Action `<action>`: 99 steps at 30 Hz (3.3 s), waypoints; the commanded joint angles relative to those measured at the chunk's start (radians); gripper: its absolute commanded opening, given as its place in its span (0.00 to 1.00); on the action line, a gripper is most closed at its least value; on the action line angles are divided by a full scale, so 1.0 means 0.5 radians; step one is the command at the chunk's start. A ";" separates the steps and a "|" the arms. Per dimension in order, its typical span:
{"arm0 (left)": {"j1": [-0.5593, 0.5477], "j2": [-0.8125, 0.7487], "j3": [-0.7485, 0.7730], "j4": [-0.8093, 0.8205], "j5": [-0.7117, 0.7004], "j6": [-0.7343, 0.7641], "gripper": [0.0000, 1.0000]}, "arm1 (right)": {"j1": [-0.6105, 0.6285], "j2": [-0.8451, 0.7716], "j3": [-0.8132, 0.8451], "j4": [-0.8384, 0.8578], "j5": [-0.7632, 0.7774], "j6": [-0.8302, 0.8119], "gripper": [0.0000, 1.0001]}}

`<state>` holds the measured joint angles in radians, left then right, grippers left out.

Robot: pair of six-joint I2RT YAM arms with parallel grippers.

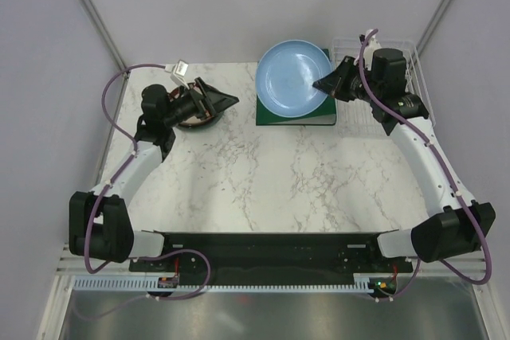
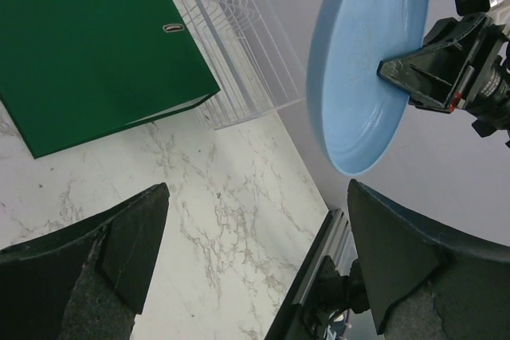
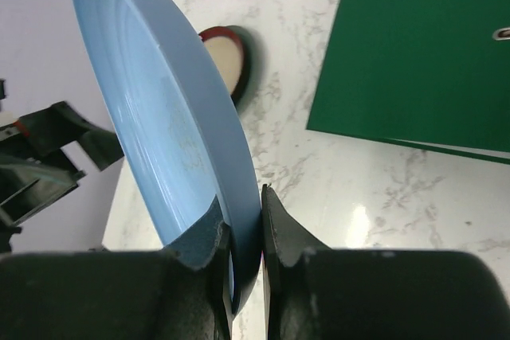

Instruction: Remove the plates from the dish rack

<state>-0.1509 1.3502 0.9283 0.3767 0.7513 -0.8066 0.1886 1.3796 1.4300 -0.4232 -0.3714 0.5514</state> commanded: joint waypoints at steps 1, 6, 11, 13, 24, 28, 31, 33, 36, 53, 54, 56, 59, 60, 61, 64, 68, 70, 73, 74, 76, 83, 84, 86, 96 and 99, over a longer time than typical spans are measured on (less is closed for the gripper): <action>-0.069 0.005 0.018 0.099 -0.088 0.033 1.00 | 0.046 -0.090 -0.083 0.282 -0.199 0.167 0.00; -0.119 0.048 0.073 0.093 -0.110 0.030 1.00 | 0.126 -0.093 -0.126 0.294 -0.181 0.180 0.00; -0.149 0.064 0.098 0.090 -0.134 0.030 1.00 | 0.218 -0.069 -0.188 0.300 -0.159 0.173 0.00; -0.155 0.079 0.125 0.087 -0.125 0.027 1.00 | 0.251 -0.056 -0.203 0.309 -0.144 0.176 0.00; -0.201 0.116 0.184 0.072 -0.091 0.036 0.58 | 0.448 0.005 -0.261 0.426 -0.125 0.235 0.00; -0.204 0.131 0.208 0.008 -0.091 0.030 0.02 | 0.454 -0.013 -0.271 0.423 -0.083 0.226 0.00; -0.204 0.119 0.257 -0.185 -0.192 0.128 0.02 | 0.457 -0.019 -0.283 0.411 -0.067 0.210 0.05; -0.204 0.107 0.315 -0.397 -0.312 0.208 0.02 | 0.457 -0.032 -0.286 0.380 -0.040 0.180 0.46; -0.204 0.082 0.401 -0.666 -0.523 0.373 0.02 | 0.457 -0.065 -0.265 0.225 0.175 0.085 0.70; 0.473 0.692 0.766 -0.934 -0.549 0.536 0.02 | 0.451 -0.228 -0.341 -0.086 0.657 -0.204 0.88; 0.516 0.729 0.788 -0.944 -0.558 0.555 0.02 | 0.448 -0.231 -0.350 -0.089 0.675 -0.228 0.87; 0.556 0.836 0.812 -0.910 -0.530 0.555 0.02 | 0.445 -0.231 -0.356 -0.104 0.700 -0.247 0.88; 0.599 0.935 0.852 -0.861 -0.515 0.576 0.02 | 0.433 -0.222 -0.366 -0.117 0.718 -0.271 0.88; 0.618 1.017 0.874 -0.864 -0.509 0.576 0.02 | 0.427 -0.219 -0.369 -0.126 0.718 -0.271 0.88; 0.627 1.045 0.898 -0.864 -0.500 0.579 0.02 | 0.420 -0.213 -0.375 -0.129 0.718 -0.278 0.87; 0.648 1.146 0.923 -0.852 -0.512 0.579 0.02 | 0.414 -0.219 -0.399 -0.138 0.727 -0.287 0.88; 0.682 1.272 0.990 -0.855 -0.475 0.576 0.02 | 0.405 -0.213 -0.418 -0.135 0.724 -0.287 0.87; 0.704 1.309 1.000 -0.849 -0.493 0.573 0.02 | 0.402 -0.204 -0.427 -0.132 0.718 -0.284 0.88; 0.722 1.331 0.984 -0.827 -0.499 0.561 0.02 | 0.405 -0.182 -0.442 -0.132 0.709 -0.278 0.87; 0.731 1.331 0.978 -0.821 -0.502 0.558 0.02 | 0.402 -0.179 -0.445 -0.126 0.709 -0.275 0.87; 0.750 1.328 0.951 -0.800 -0.490 0.546 0.02 | 0.402 -0.161 -0.458 -0.123 0.688 -0.274 0.88; 0.771 1.374 0.917 -0.824 -0.499 0.527 0.36 | 0.402 -0.145 -0.467 -0.108 0.645 -0.262 0.87; 0.774 1.389 0.920 -0.827 -0.505 0.527 0.43 | 0.402 -0.145 -0.470 -0.105 0.642 -0.262 0.87; 0.768 1.404 0.923 -0.818 -0.447 0.539 0.62 | 0.405 -0.145 -0.473 -0.105 0.638 -0.262 0.88; 0.774 1.270 0.895 -1.011 -0.652 0.598 1.00 | 0.405 -0.142 -0.507 -0.083 0.638 -0.278 0.88; 0.771 1.165 0.859 -1.063 -0.699 0.625 1.00 | 0.402 -0.182 -0.510 -0.095 0.715 -0.305 0.89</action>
<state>0.2230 2.0125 1.3884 -0.0475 0.4999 -0.5575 0.3943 1.3106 1.1778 -0.4870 -0.0513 0.4213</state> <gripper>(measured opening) 0.993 0.885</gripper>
